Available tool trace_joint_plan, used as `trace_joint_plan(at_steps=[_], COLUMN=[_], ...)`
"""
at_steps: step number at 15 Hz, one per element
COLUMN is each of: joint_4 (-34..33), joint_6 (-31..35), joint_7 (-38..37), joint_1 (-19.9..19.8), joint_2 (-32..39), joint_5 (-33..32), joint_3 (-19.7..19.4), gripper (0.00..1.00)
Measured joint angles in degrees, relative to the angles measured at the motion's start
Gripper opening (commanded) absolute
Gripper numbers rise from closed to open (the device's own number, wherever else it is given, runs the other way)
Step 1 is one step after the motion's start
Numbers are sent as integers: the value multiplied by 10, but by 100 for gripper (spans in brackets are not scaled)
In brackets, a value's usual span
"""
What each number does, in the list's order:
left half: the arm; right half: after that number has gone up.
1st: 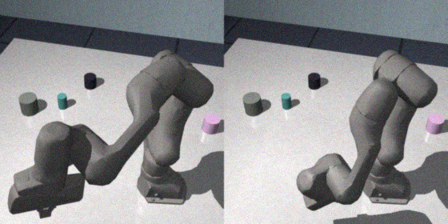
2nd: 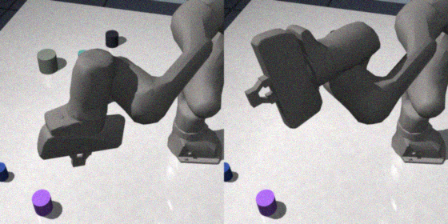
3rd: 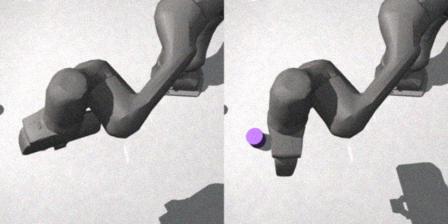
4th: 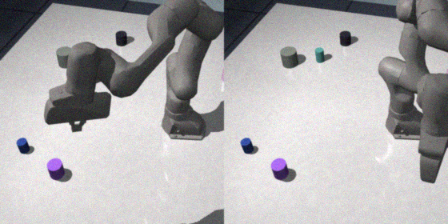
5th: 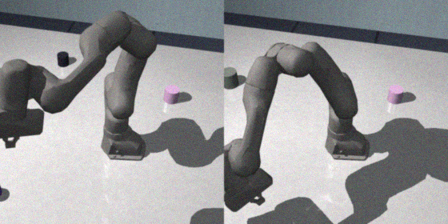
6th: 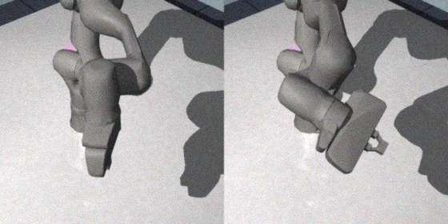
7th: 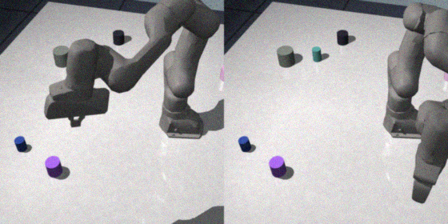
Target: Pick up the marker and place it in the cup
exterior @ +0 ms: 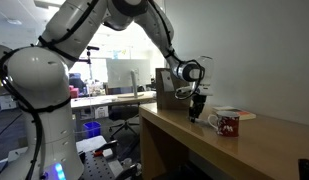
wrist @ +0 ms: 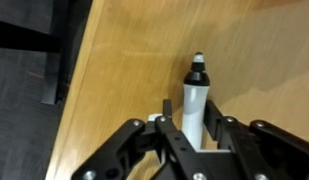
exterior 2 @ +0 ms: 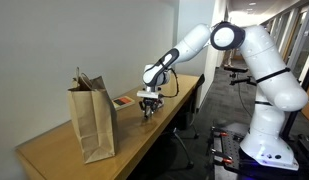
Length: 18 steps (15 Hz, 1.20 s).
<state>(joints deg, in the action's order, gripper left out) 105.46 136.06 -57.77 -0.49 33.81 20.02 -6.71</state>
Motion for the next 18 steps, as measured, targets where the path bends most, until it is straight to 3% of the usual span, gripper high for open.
trace_joint_plan(at_steps=[1, 2, 3, 8, 13, 18], joint_4=[0, -1, -4, -18, -21, -32], joint_6=[-1, 1, 6, -25, -173, -342], joint_7=[0, 2, 3, 45, 172, 250], joint_1=[0, 0, 2, -3, -70, -137], joint_2=[-1, -1, -1, -34, -137, -162], joint_5=[0, -2, -3, 20, 149, 215], joint_3=[0, 0, 0, 19, 36, 2], gripper=[2, 1, 5, 5, 5, 5])
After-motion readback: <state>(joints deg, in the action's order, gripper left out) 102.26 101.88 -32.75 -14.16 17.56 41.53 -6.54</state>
